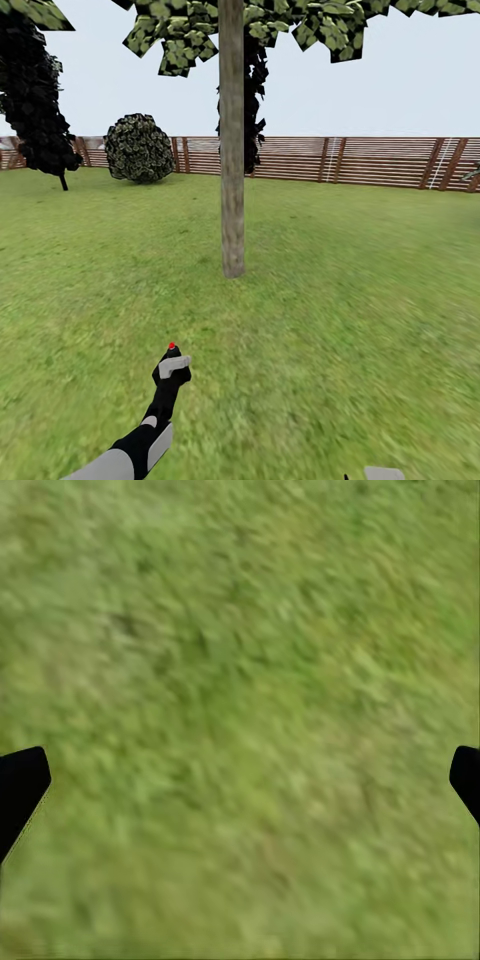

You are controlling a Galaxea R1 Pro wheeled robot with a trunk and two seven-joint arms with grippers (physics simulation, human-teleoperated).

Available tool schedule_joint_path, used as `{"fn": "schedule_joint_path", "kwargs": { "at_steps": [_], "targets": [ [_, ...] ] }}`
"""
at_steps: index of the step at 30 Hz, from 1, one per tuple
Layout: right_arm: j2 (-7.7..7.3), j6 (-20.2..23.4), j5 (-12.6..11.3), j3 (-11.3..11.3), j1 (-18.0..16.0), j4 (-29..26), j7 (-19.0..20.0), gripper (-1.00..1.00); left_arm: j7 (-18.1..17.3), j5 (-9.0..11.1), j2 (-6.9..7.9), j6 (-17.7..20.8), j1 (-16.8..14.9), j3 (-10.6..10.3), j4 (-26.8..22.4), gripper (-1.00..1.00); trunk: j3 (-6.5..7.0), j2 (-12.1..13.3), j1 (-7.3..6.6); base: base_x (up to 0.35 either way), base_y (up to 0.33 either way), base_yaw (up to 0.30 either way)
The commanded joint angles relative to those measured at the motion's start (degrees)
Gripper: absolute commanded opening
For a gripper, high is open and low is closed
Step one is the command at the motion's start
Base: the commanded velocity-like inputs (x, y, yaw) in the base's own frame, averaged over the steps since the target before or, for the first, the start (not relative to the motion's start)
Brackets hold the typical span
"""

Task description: In the garden, pick up the pesticide atomizer on the floor and spray pesticide onto both trees until each tree trunk is fully covered.

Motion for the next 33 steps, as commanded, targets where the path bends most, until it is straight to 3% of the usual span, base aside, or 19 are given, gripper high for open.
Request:
{"fn": "schedule_joint_path", "kwargs": {
  "at_steps": [1, 14, 20, 25, 29, 31, 33],
  "targets": [
    [0.0, 0.0, 0.0, 0.0, 0.0, 0.0, 0.0, 1.0, 0.0, 0.0, -0.01, 0.0, 0.0, 0.0, 0.0, -1.0, 0.0, 0.0, 0.0, 0.35, 0.0, 0.0],
    [0.0, -0.2, -0.1, 0.0, 0.0, -0.2, 0.0, 1.0, 0.0, 0.0, 0.0, -0.1, 0.0, 0.0, 0.0, -1.0, 0.0, 0.0, 0.0, 0.348, 0.0, 0.0],
    [-0.08, -1.1, -0.1, -0.2, 0.0, -0.6, -0.2, 1.0, 0.0, -0.1, 0.18, -0.5, 0.0, -0.1, -0.1, -1.0, 0.0, 0.0, 0.0, 0.143, 0.0, 0.0],
    [-1.4, -2.2, -0.1, -0.3, 0.0, -1.9, -1.1, 1.0, 0.1, 0.1, 0.24, -0.6, 0.0, 2.7, -0.6, -1.0, 0.0, 0.0, 0.0, 0.014, 0.0, 0.0],
    [-1.81, -2.1, 0.0, -0.2, 0.0, -5.9, -0.7, 1.0, 0.1, 0.1, 0.26, -3.4, 0.0, 5.7, -0.7, -1.0, 0.0, 0.0, 0.0, 0.004, 0.0, 0.0],
    [-2.08, -1.6, 0.0, -0.2, -0.3, -7.3, 0.1, 1.0, -0.1, 0.0, 0.29, -3.8, 0.0, 6.1, -0.6, -1.0, 0.0, 0.0, 0.0, 0.001, 0.0, 0.0],
    [-3.38, 1.3, 0.0, -0.2, -2.2, -8.7, 2.2, 1.0, -0.3, -0.1, 0.28, -2.7, 0.0, 6.3, -0.6, -1.0, 0.0, 0.0, 0.0, 0.0, 0.0, 0.0]
  ]
}}
